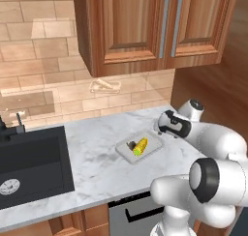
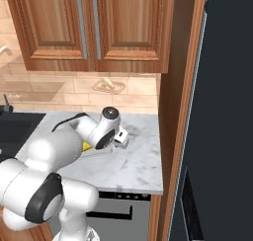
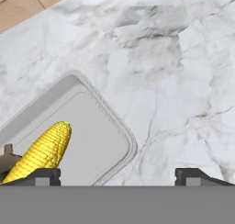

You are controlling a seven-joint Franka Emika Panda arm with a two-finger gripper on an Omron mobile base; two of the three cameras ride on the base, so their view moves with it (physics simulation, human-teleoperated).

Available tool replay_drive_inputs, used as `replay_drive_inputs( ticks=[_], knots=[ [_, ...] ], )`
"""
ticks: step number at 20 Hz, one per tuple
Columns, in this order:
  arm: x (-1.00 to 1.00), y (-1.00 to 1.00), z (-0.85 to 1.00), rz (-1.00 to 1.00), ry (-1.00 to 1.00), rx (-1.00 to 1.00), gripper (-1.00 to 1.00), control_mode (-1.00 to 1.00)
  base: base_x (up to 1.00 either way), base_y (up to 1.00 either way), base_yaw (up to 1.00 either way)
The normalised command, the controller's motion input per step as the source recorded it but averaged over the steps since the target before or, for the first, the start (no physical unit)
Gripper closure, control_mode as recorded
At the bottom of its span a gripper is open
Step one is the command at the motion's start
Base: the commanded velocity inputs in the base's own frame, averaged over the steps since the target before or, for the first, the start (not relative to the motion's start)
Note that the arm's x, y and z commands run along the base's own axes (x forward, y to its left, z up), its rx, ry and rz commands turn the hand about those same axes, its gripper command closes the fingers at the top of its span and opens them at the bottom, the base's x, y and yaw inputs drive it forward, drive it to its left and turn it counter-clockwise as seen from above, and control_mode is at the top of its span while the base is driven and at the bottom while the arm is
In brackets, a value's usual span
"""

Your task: Take the garlic and corn out of the freezer and place them in the tupperware container on the counter. Then put the tupperware containing the vegetables back in the freezer.

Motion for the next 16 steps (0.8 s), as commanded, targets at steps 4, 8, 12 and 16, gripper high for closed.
replay_drive_inputs(
  ticks=[4, 8, 12, 16],
  knots=[
    [0.11, 0.23, 0.00, 0.02, 0.01, -0.17, -1.00, -1.00, 0.00, 0.00, 0.00],
    [0.24, 0.35, -0.04, 0.00, 0.00, -0.19, -1.00, -1.00, 0.00, 0.00, 0.00],
    [0.14, 0.14, -0.24, 0.00, 0.00, -0.11, -1.00, -1.00, 0.00, 0.00, 0.00],
    [0.37, -0.01, -0.06, 0.00, 0.04, 0.00, -1.00, -1.00, 0.00, 0.00, 0.00]
  ],
)
